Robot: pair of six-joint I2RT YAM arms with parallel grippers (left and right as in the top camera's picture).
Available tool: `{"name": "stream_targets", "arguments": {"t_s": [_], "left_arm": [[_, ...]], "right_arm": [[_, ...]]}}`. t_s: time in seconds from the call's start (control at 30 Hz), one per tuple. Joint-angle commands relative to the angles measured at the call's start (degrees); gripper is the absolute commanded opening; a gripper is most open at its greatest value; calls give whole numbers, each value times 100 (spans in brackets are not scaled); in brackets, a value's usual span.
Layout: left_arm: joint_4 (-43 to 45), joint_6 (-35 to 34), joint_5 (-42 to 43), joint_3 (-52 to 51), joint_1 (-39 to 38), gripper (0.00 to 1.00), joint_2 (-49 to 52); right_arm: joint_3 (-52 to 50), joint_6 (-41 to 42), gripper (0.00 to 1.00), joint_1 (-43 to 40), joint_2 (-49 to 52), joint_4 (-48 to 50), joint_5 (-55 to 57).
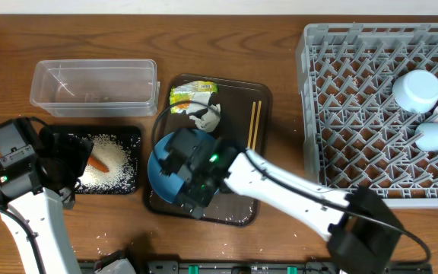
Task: Sort waste into correct bins and load items into the dishwasher rack
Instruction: 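Reach the right gripper to the blue plate rim and grasp it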
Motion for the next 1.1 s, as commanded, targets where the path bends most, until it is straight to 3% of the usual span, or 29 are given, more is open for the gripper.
{"name": "stream_targets", "arguments": {"t_s": [0.0,0.2,0.3,0.37,0.5,0.7,0.87,1.07], "left_arm": [[-20,-50,-96,116,24,97,11],[-20,-50,-96,116,24,97,11],[-20,-50,-94,116,24,97,9],[-17,-50,-94,116,24,97,11],[-17,-50,-94,116,24,97,11],[-20,-50,-96,116,24,97,11],[-20,-50,-96,116,24,97,11],[-17,-50,-94,116,24,98,9]], "right_arm": [[-26,-101,98,227,184,162,225],[-26,46,95,455,514,321,232],[-26,306,88,564,734,470,229],[-26,332,78,632,866,555,227],[-26,378,68,752,1029,614,323],[-20,621,39,754,1029,734,588],[94,737,5,741,1021,693,588],[417,887,1,739,1021,599,470]]}}
